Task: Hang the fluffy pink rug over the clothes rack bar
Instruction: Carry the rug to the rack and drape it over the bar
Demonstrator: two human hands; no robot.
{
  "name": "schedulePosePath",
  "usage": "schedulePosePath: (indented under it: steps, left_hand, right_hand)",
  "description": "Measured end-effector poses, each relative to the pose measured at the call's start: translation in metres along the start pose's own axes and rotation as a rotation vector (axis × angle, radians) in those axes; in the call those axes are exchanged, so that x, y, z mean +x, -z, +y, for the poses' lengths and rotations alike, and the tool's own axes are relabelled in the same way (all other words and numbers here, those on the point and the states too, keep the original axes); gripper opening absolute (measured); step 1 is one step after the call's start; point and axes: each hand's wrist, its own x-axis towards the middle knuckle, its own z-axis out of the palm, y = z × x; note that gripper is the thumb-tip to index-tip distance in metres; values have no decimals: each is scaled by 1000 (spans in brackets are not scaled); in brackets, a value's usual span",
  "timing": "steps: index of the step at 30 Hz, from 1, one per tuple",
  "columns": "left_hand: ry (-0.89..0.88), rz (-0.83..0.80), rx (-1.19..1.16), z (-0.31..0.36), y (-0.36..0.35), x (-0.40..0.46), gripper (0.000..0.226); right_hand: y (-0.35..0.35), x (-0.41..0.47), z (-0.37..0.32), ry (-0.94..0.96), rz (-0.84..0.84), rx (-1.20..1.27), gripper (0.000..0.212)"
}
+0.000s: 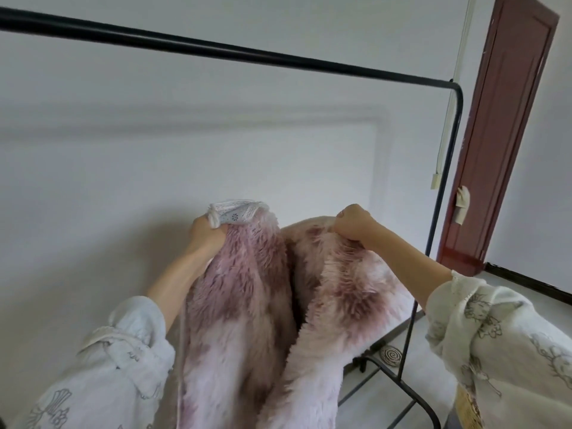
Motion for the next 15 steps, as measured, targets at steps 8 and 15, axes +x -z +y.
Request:
schedulePosePath:
  steps: [8, 15]
  left_hand:
    - [34, 158, 281, -10, 41, 11, 24]
    - [-15, 199, 375, -3, 67, 0, 27]
  right_hand:
    - [4, 3, 9, 26, 364, -503, 17]
    - [-1, -1, 5, -58, 255, -328, 14]
